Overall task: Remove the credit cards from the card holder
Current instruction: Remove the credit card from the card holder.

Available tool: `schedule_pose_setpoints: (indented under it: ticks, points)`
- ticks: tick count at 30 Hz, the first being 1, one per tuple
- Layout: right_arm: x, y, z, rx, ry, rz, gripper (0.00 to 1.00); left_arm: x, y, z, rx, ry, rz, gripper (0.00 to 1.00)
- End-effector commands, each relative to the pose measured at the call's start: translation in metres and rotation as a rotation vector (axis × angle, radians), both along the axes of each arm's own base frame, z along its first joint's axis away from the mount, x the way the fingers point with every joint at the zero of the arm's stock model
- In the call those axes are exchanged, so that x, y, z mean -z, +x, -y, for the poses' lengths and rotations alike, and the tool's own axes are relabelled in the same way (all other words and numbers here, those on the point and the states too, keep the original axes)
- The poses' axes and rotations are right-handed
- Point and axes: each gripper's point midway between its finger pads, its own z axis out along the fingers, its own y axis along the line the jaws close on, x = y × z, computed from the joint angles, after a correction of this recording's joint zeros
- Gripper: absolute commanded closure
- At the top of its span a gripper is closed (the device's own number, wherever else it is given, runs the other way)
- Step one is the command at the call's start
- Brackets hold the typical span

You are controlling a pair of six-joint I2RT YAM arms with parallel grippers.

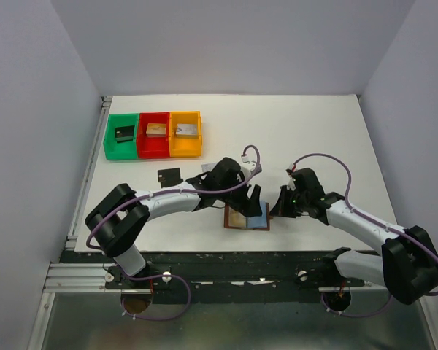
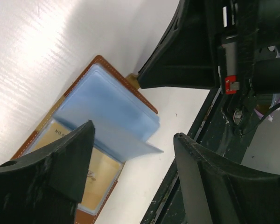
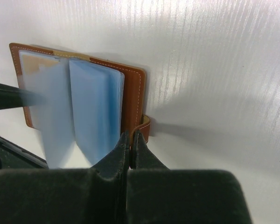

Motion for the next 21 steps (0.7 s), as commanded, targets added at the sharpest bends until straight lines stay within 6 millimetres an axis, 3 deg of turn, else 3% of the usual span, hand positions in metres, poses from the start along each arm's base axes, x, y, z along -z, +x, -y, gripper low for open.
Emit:
schedule_pose_setpoints:
  ticks: [1,11,18,21]
  points:
    - [0.003,0.0,0.0,0.008,0.012,0.001,1.0,-0.009,-0.001,0.007,0.039,-0.018,0.023,0.19]
    - [0.002,0.001,-0.001,0.003,0.011,0.003,1.0,-0.004,0.004,0.002,0.003,0.017,0.033,0.19]
    - [-0.002,0.003,0.0,0.0,0.004,0.015,1.0,0.008,0.025,-0.031,-0.19,0.111,0.052,0.19]
    - [-0.001,0.003,0.0,0.0,0.002,0.017,1.0,0.006,0.026,-0.03,-0.178,0.108,0.06,0.19]
